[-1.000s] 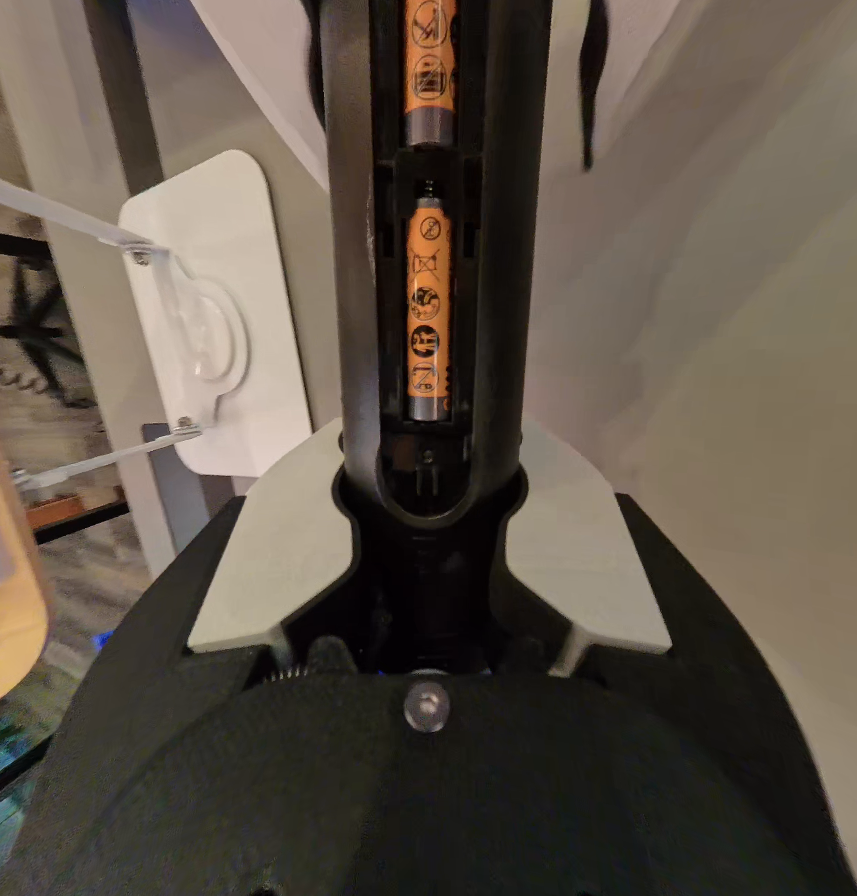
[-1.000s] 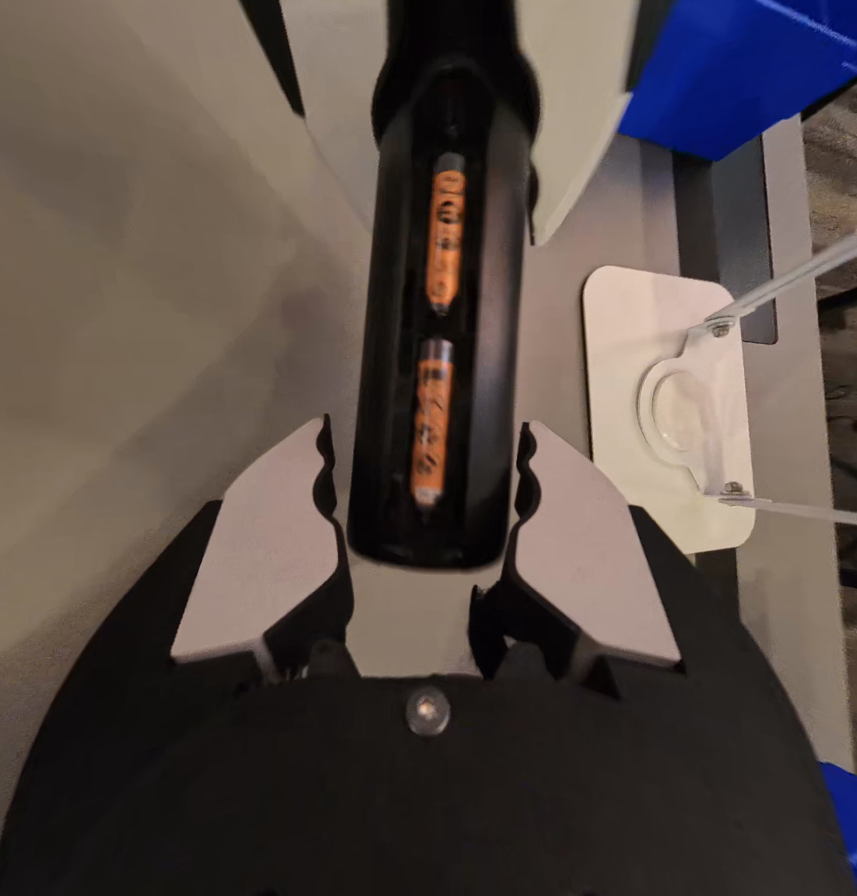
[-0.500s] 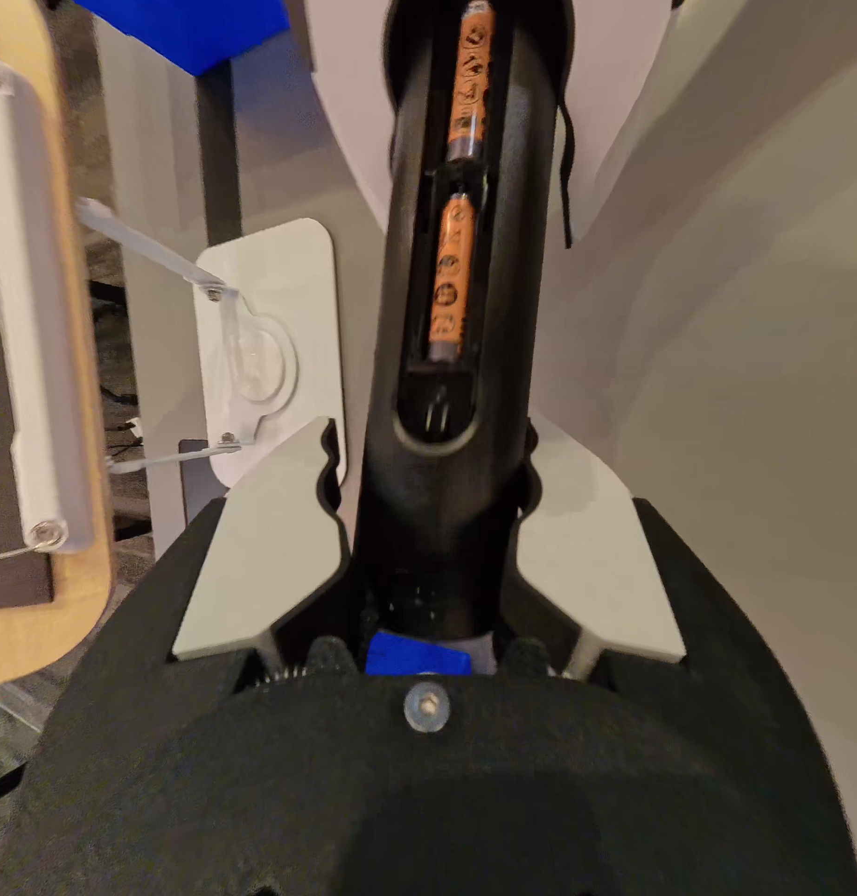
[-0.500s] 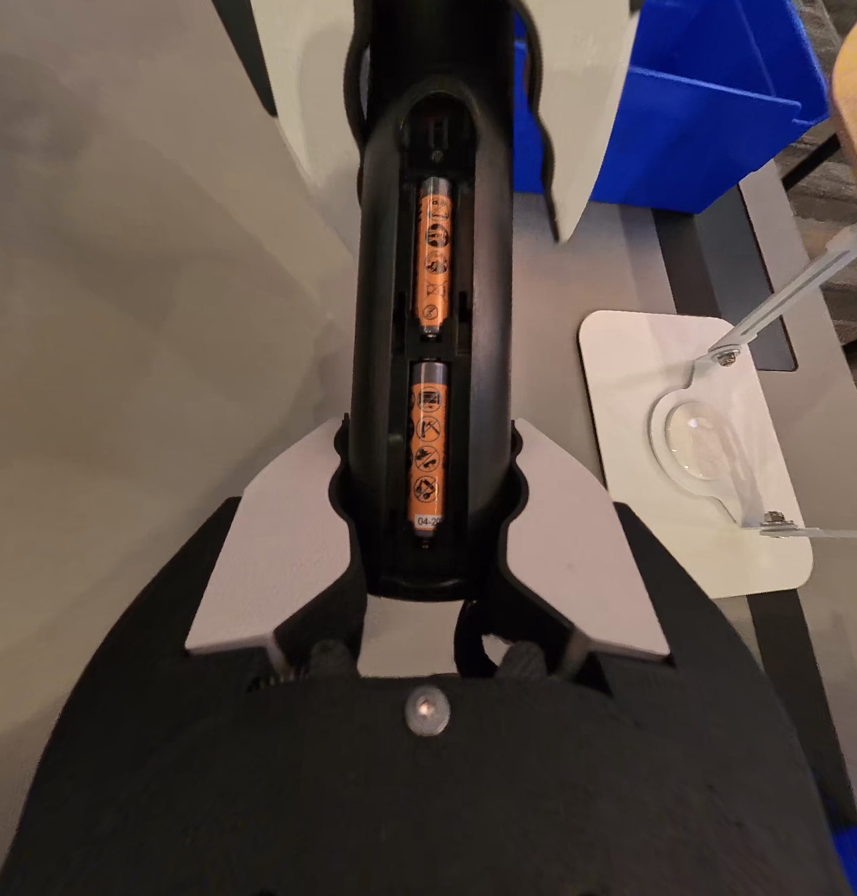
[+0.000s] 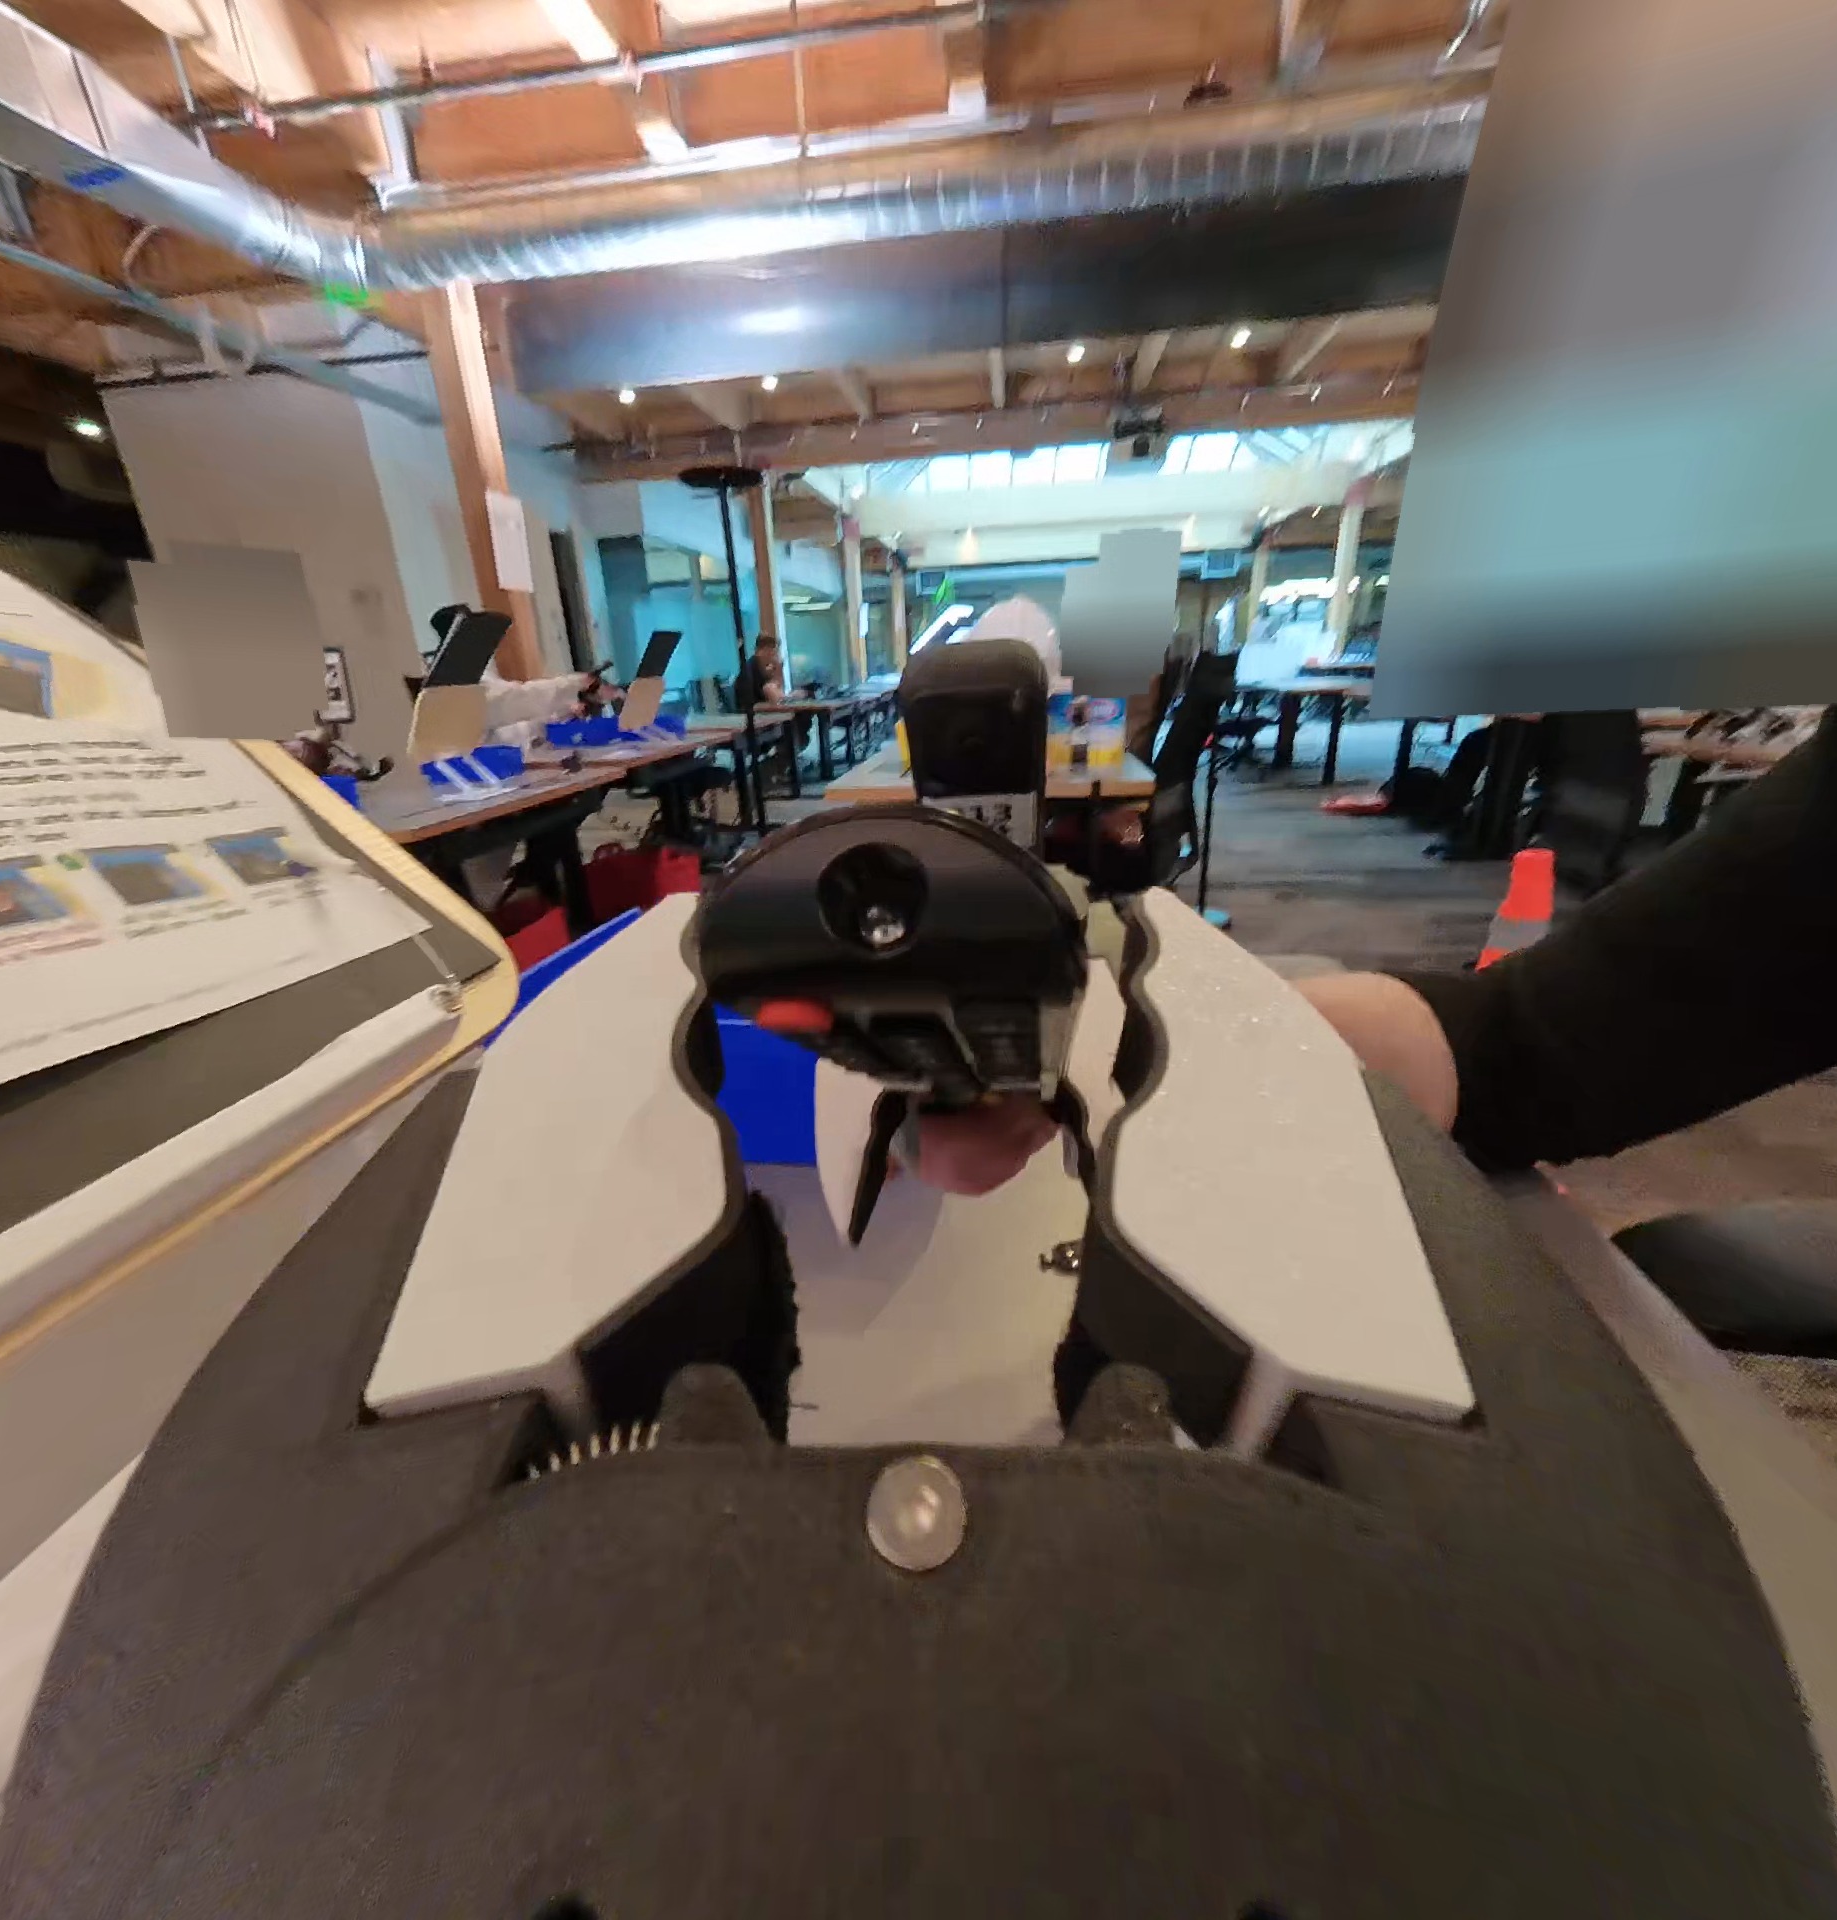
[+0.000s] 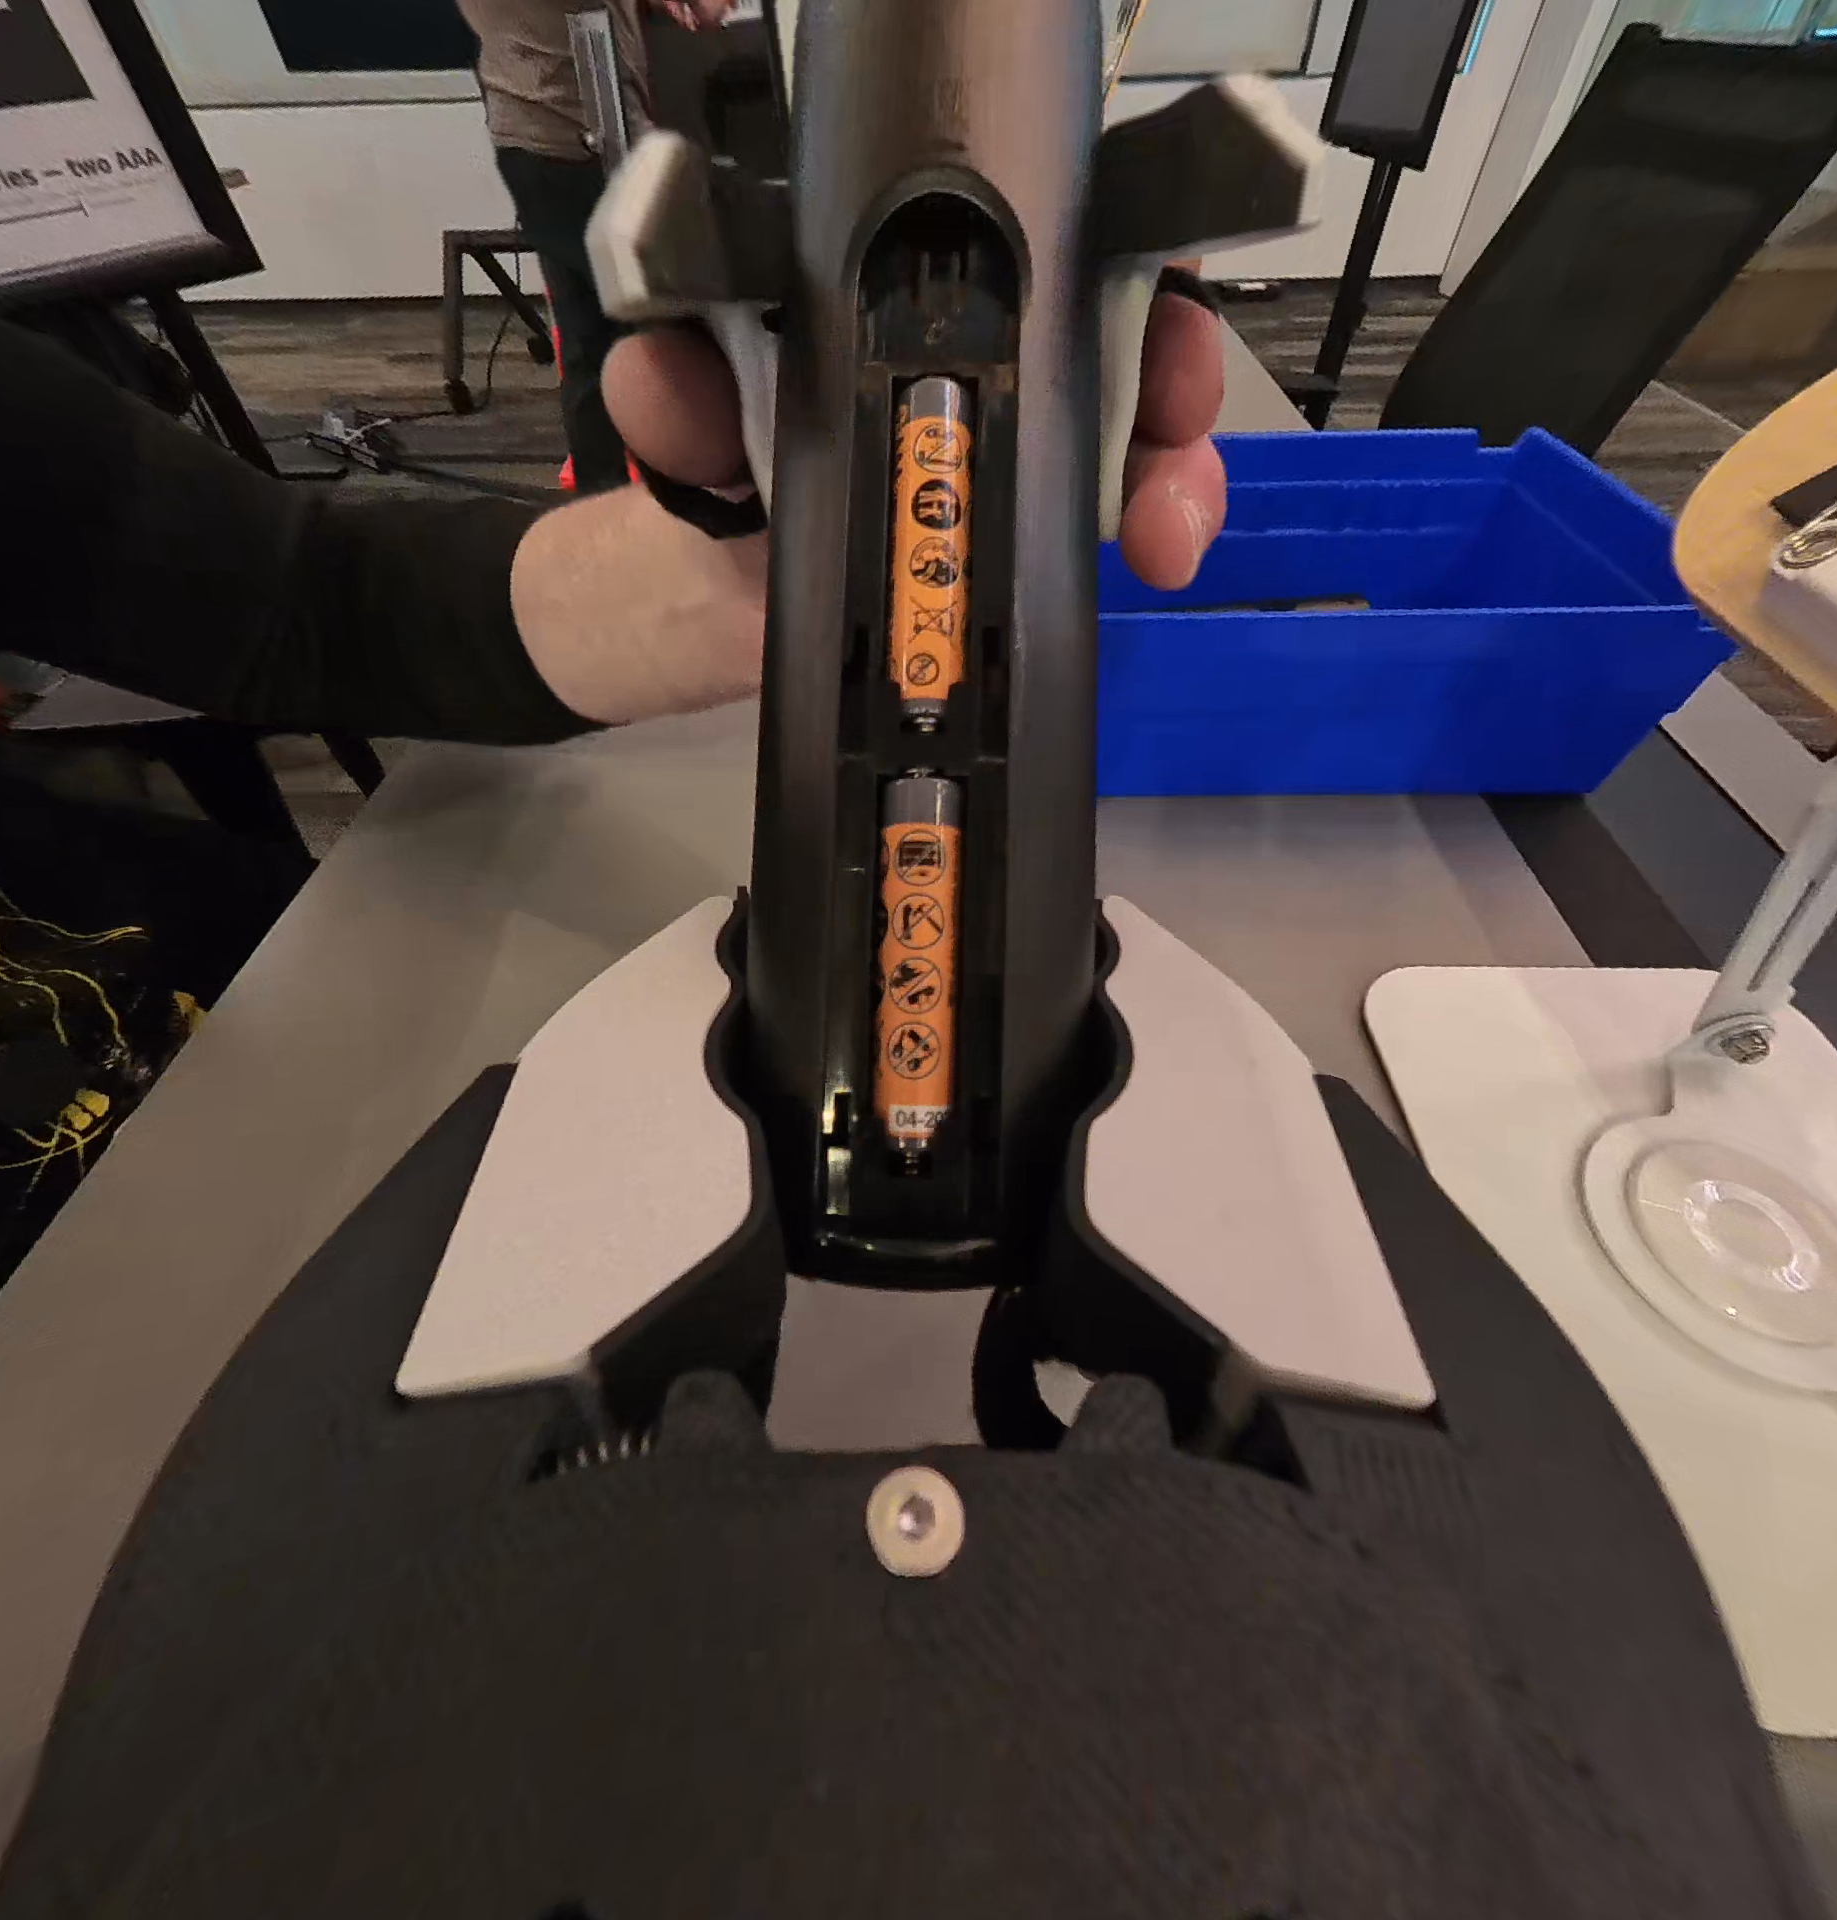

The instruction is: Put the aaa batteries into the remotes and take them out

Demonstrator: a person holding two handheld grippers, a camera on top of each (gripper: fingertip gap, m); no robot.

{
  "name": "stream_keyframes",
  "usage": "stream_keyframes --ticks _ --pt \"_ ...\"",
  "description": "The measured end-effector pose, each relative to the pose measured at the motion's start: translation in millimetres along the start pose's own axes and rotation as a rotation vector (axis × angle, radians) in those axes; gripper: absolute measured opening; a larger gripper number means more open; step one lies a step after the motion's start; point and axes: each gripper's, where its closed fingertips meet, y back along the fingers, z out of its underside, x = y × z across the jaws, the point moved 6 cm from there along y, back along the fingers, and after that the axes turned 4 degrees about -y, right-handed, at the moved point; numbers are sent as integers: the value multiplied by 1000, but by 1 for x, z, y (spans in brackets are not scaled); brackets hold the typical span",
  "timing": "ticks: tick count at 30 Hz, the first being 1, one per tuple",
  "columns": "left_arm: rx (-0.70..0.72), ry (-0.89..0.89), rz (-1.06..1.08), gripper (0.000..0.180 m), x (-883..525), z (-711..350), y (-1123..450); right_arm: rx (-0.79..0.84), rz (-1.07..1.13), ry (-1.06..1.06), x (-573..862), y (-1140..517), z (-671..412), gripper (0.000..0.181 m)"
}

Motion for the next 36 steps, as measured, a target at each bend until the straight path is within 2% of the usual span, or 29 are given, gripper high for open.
stream_keyframes --ticks 5,14,18,24,28,36 --pt "102 50 64 62 3 4 -9 17 -60 -37 -2 -8 5 61" --pt "162 -3 149 61 3 -2 -8 35 -68 -41 -2 -4 2 63" --pt "45 -166 153 61 7 -7 -11 66 -56 -90 3 17 -8 68" --pt "-21 -281 178 61 14 -9 -14 207 -38 -236 5 31 -30 59" --pt "-79 -371 188 61 20 -8 -19 233 -44 -356 4 18 -32 63" --pt "-138 -508 206 61 39 -12 -30 323 -113 -470 0 6 -34 53"
